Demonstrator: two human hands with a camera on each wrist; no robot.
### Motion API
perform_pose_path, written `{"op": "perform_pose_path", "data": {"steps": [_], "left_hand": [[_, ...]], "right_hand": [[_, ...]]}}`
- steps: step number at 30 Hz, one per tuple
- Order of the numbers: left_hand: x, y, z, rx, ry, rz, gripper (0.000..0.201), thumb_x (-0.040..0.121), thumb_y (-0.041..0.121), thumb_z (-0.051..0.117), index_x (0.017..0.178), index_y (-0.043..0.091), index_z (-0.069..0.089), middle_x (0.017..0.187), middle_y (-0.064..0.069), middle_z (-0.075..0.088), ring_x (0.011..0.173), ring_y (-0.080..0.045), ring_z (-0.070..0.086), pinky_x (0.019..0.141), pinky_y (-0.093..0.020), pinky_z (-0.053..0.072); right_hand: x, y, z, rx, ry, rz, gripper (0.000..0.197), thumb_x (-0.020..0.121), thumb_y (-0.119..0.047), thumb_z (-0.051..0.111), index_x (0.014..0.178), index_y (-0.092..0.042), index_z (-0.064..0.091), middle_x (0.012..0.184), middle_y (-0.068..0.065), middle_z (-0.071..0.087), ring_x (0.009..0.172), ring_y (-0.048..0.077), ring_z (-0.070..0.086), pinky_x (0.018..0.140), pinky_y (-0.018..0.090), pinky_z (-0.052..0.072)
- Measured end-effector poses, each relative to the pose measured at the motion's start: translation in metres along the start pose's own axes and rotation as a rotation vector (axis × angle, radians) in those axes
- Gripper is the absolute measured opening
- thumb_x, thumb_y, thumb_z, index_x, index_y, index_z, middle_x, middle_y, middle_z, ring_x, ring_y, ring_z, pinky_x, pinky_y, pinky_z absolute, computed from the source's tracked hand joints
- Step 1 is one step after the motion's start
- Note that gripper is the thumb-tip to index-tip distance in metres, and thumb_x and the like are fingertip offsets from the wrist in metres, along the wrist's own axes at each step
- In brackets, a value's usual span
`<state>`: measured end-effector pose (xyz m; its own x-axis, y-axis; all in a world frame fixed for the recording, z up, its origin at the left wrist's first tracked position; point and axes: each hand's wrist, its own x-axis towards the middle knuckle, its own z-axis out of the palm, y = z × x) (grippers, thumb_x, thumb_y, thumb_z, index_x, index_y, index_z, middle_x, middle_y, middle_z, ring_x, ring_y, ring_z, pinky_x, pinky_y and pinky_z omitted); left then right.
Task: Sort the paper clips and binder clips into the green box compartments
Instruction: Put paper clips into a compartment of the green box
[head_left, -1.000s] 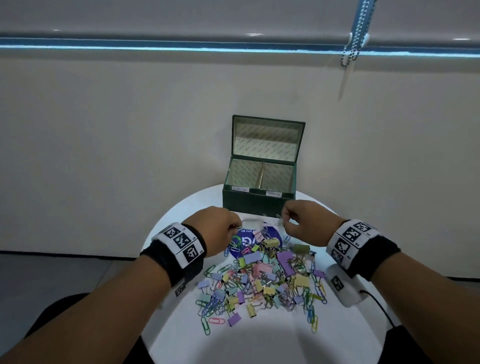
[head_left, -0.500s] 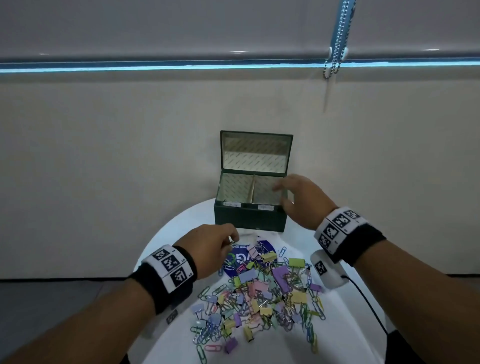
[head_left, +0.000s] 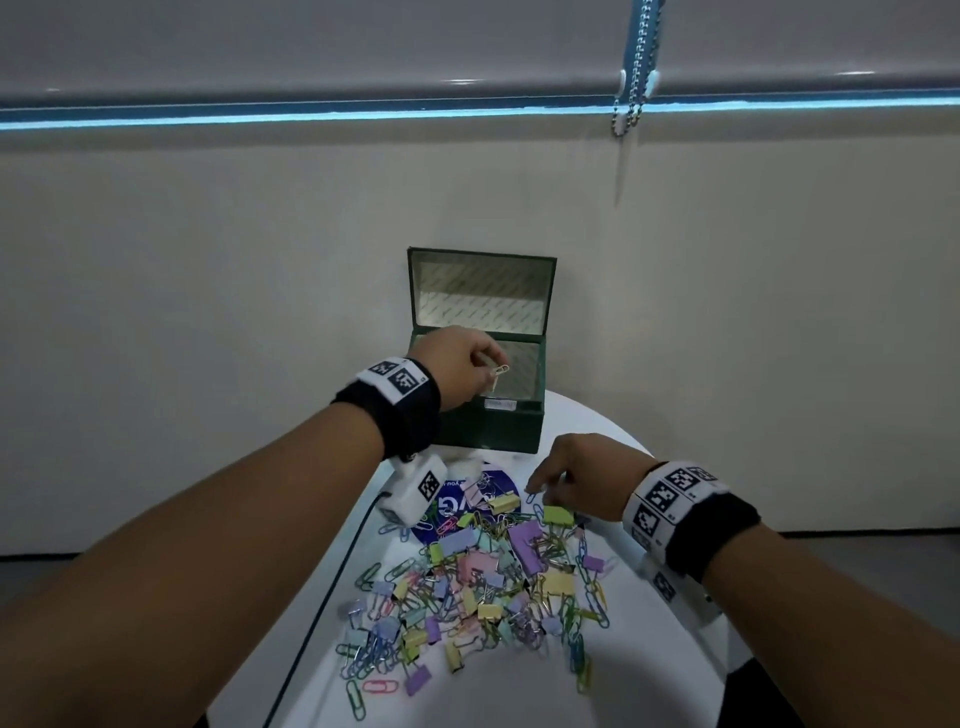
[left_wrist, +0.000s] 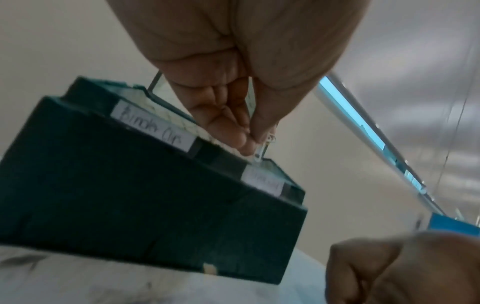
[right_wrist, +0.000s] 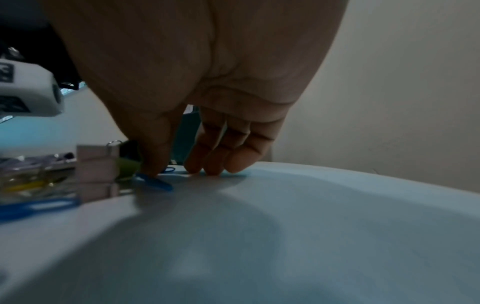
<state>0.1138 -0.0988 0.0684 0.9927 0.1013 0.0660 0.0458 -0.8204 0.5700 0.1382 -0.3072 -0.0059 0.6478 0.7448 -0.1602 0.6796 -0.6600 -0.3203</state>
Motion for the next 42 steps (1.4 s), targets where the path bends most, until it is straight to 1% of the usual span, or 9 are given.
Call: {"op": "perform_pose_path", "data": {"steps": [5,9,14,17,21,26,31,38,42], "left_hand": [[-0.004,-0.003,0.005,0.155,-0.021,0.056,0.033,0.095,0.021,0.061,0.124,0.038,0.065,0.126,0.007,0.066,0.104,-0.009,0.062,0.099,-0.032,0.049],[-0.04,-0.015,-0.01,0.218,0.038,0.094,0.016,0.092,0.027,0.066,0.105,0.036,0.069,0.103,0.013,0.068,0.086,-0.001,0.059,0.087,-0.027,0.051],[-0.088,-0.044,-0.015,0.592,-0.375,-0.104,0.033,0.083,0.051,0.071,0.11,0.033,0.068,0.096,0.013,0.065,0.087,-0.009,0.057,0.079,-0.026,0.045],[-0.108,-0.057,0.0,0.6,-0.409,-0.108,0.046,0.081,0.056,0.07,0.123,0.041,0.061,0.101,0.015,0.063,0.09,-0.008,0.054,0.082,-0.025,0.044],[-0.115,-0.062,0.01,0.552,-0.361,-0.032,0.034,0.088,0.035,0.067,0.122,0.035,0.067,0.103,0.01,0.065,0.091,-0.01,0.057,0.085,-0.025,0.045],[-0.111,-0.063,0.017,0.503,-0.308,-0.003,0.024,0.09,0.021,0.063,0.112,0.028,0.069,0.104,0.009,0.068,0.097,-0.011,0.06,0.087,-0.024,0.047],[-0.11,-0.066,0.017,0.438,-0.239,0.004,0.016,0.087,0.015,0.059,0.089,0.031,0.062,0.084,0.014,0.06,0.083,-0.01,0.056,0.072,-0.021,0.042],[-0.109,-0.067,0.014,0.317,-0.057,0.0,0.03,0.1,0.01,0.042,0.103,0.019,0.071,0.107,0.002,0.048,0.093,-0.018,0.056,0.082,-0.023,0.041],[-0.112,-0.071,0.014,0.326,-0.121,-0.042,0.034,0.095,-0.002,0.046,0.107,0.018,0.07,0.11,-0.001,0.054,0.092,-0.016,0.059,0.081,-0.023,0.045]], "right_hand": [[0.003,0.001,0.003,-0.034,0.008,-0.023,0.01,0.089,-0.029,0.069,0.096,-0.032,0.075,0.098,-0.006,0.065,0.09,0.015,0.062,0.087,0.036,0.055],[0.001,-0.001,0.003,-0.059,0.055,-0.037,0.013,0.088,-0.021,0.058,0.077,-0.026,0.062,0.086,-0.004,0.067,0.079,0.018,0.063,0.078,0.04,0.058],[0.0,0.004,0.003,0.041,0.146,-0.001,0.022,0.095,-0.023,0.053,0.109,-0.036,0.064,0.092,-0.006,0.073,0.081,0.014,0.066,0.081,0.034,0.056],[-0.001,0.003,0.002,0.0,0.119,0.015,0.028,0.092,-0.018,0.049,0.104,-0.034,0.068,0.084,-0.008,0.07,0.074,0.011,0.063,0.078,0.033,0.056],[0.0,-0.003,0.005,-0.017,0.055,0.046,0.021,0.092,-0.014,0.042,0.075,-0.019,0.052,0.073,-0.001,0.059,0.071,0.02,0.05,0.07,0.034,0.046],[-0.004,-0.011,0.007,-0.049,-0.035,0.094,0.024,0.09,-0.045,0.062,0.076,-0.026,0.058,0.075,-0.009,0.06,0.074,0.012,0.056,0.07,0.031,0.048],[-0.003,-0.016,0.01,-0.065,-0.04,0.066,0.012,0.087,-0.027,0.063,0.076,-0.03,0.059,0.078,-0.012,0.059,0.077,0.012,0.057,0.066,0.024,0.044],[-0.006,-0.016,0.008,0.053,0.1,0.023,0.019,0.086,-0.019,0.055,0.071,-0.023,0.045,0.069,-0.004,0.055,0.063,0.015,0.045,0.063,0.029,0.043],[-0.005,-0.015,0.008,0.083,0.172,0.056,0.014,0.09,-0.015,0.048,0.08,-0.024,0.044,0.07,-0.001,0.057,0.06,0.017,0.044,0.058,0.028,0.039]]}}
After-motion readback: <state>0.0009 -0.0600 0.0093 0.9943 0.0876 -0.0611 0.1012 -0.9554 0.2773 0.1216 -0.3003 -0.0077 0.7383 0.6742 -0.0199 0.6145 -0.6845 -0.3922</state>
